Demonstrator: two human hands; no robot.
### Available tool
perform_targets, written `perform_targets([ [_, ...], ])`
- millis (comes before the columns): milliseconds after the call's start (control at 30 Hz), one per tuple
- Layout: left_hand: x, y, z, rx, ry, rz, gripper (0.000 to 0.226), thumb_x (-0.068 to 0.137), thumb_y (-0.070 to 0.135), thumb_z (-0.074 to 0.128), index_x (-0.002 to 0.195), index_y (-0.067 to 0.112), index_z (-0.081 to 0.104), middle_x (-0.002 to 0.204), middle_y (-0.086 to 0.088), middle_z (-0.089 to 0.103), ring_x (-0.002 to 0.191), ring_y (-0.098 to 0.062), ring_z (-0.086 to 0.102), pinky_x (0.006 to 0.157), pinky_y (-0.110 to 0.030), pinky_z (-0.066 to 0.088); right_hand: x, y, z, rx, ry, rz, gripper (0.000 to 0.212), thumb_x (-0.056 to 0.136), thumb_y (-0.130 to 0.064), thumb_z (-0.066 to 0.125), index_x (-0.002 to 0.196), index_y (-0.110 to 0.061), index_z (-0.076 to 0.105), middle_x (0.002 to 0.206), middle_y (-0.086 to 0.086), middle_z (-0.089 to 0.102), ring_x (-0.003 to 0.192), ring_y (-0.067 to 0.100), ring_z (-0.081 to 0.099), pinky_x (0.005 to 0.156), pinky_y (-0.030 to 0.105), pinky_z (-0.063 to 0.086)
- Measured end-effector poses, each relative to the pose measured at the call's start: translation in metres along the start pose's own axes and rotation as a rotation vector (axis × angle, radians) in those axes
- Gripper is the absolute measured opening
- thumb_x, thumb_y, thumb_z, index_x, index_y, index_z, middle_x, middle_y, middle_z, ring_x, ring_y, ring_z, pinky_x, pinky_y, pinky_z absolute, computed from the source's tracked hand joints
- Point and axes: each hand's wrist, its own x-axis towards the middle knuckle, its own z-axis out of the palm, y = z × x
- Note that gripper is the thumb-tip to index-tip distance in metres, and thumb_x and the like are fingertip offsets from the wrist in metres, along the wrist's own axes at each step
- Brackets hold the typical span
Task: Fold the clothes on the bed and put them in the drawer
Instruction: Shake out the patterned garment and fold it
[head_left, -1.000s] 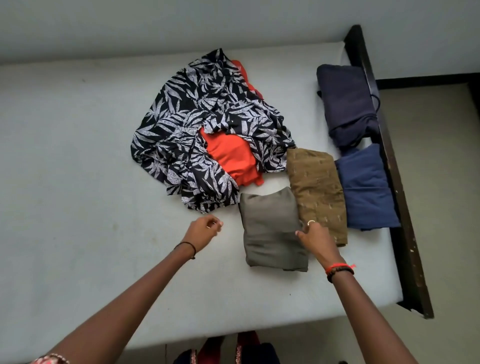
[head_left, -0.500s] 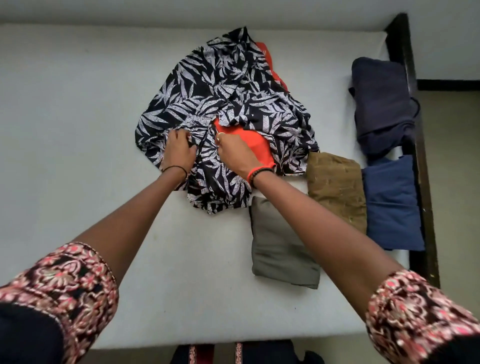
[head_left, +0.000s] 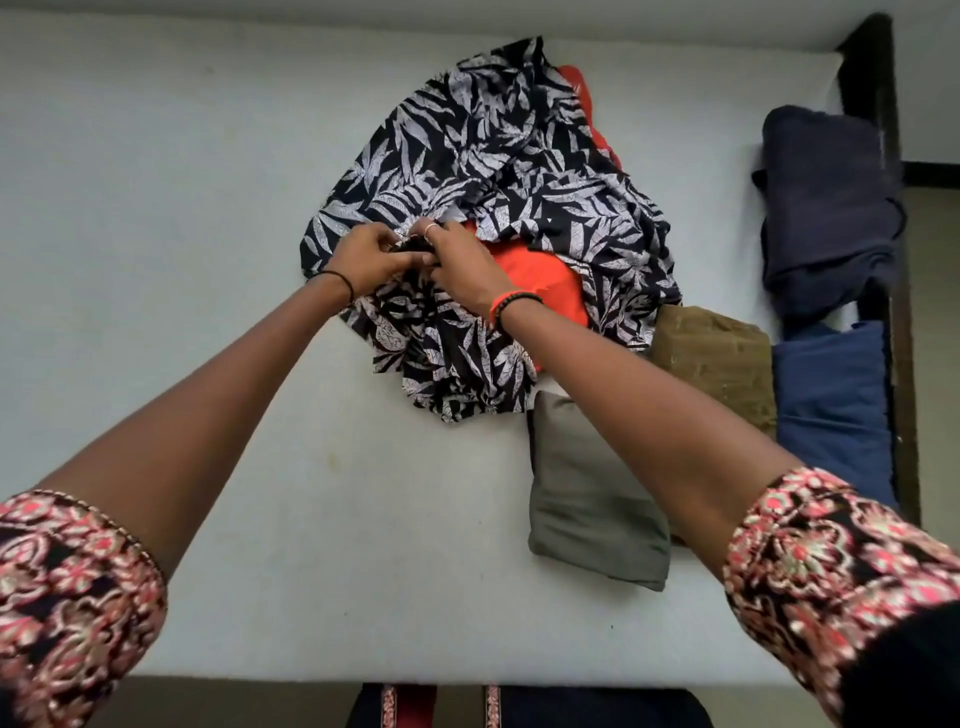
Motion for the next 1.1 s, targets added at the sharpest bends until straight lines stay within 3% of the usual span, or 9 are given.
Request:
perform_targets([
  [100,-0.014,0.013,-0.028,0.011,-0.088,0.066,0.028,0.082,0.040,0.068,0.084,0.013,0.059,0.067,0.002,0.051,0.062,-0.013,0.045,0.056,-0.024,0.035,-0.005,-0.015,-0.019,-0.008,0.054,0.004,0.032,0.089,-0.019,0.063,0.119,-0.014,0.055,0.111,0.011,0.051,0.104,0.026,0.054,0.093,0.041,0.049],
  [233,-0.040,0.044,-0.053,0.146,-0.101,0.139,0.022,0.099,0.022,0.045,0.082,0.009,0.050,0.063,0.000,0.042,0.059,-0.018,0.041,0.047,-0.023,0.032,-0.017,-0.031,-0.046,-0.162,0.219,-0.055,0.031,0.088,-0.027,0.064,0.115,-0.012,0.061,0.105,0.005,0.045,0.101,0.019,0.043,0.088,0.026,0.040],
  [300,-0.054,0.061,-0.065,0.227,-0.051,0.172,0.018,0.101,0.020,0.037,0.094,0.008,0.047,0.071,-0.004,0.046,0.072,-0.022,0.043,0.054,-0.031,0.029,-0.025,-0.046,-0.063,-0.202,0.315,-0.106,0.031,0.086,-0.025,0.066,0.114,-0.014,0.063,0.105,0.005,0.044,0.100,0.019,0.041,0.088,0.029,0.040],
  [400,-0.075,0.088,-0.088,0.211,0.018,0.233,0.019,0.102,0.024,0.031,0.096,0.010,0.041,0.086,-0.014,0.051,0.080,-0.023,0.046,0.063,-0.030,0.029,-0.035,-0.073,-0.095,-0.151,0.381,-0.161,0.030,0.084,-0.018,0.065,0.113,-0.010,0.066,0.115,0.011,0.054,0.109,0.026,0.048,0.093,0.038,0.040],
  [533,-0.106,0.131,-0.127,0.180,0.040,0.370,0.025,0.093,0.033,0.055,0.096,0.010,0.043,0.077,-0.004,0.050,0.069,-0.020,0.047,0.063,-0.033,0.033,-0.054,-0.111,-0.143,-0.054,0.414,-0.211,0.019,0.087,-0.015,0.059,0.102,-0.006,0.066,0.095,0.016,0.070,0.093,0.034,0.064,0.077,0.041,0.046],
  [600,-0.123,0.154,-0.152,0.241,0.041,0.518,0.030,0.082,0.017,0.070,0.097,0.005,0.047,0.081,-0.003,0.048,0.075,-0.024,0.050,0.067,-0.035,0.039,-0.067,-0.132,-0.171,-0.027,0.428,-0.210,0.019,0.088,-0.015,0.057,0.102,-0.007,0.067,0.093,0.017,0.071,0.091,0.035,0.065,0.075,0.041,0.046],
  [733,-0.152,0.201,-0.198,0.328,0.186,0.719,0.024,0.076,-0.007,0.062,0.098,-0.004,0.053,0.089,-0.010,0.045,0.083,-0.021,0.044,0.072,-0.021,0.032,-0.096,-0.175,-0.231,0.022,0.470,-0.266,0.020,0.088,-0.014,0.051,0.095,-0.005,0.067,0.087,0.019,0.071,0.086,0.037,0.065,0.073,0.043,0.046],
  [933,-0.217,0.279,-0.264,0.298,0.282,0.851,0.034,0.078,0.001,0.069,0.108,0.001,0.055,0.090,-0.002,0.057,0.081,-0.017,0.055,0.067,-0.005,0.038,-0.147,-0.233,-0.317,0.037,0.520,-0.371,0.034,0.086,-0.024,0.040,0.096,-0.006,0.066,0.087,0.021,0.070,0.082,0.039,0.065,0.069,0.044,0.048],
  [1100,-0.268,0.350,-0.318,0.409,0.240,0.947,0.028,0.081,0.009,0.068,0.107,0.015,0.059,0.091,0.001,0.065,0.082,-0.012,0.061,0.071,-0.024,0.048,-0.185,-0.273,-0.381,0.107,0.507,-0.407,0.024,0.089,-0.023,0.039,0.092,-0.007,0.057,0.090,0.018,0.066,0.084,0.036,0.061,0.073,0.052,0.048],
])
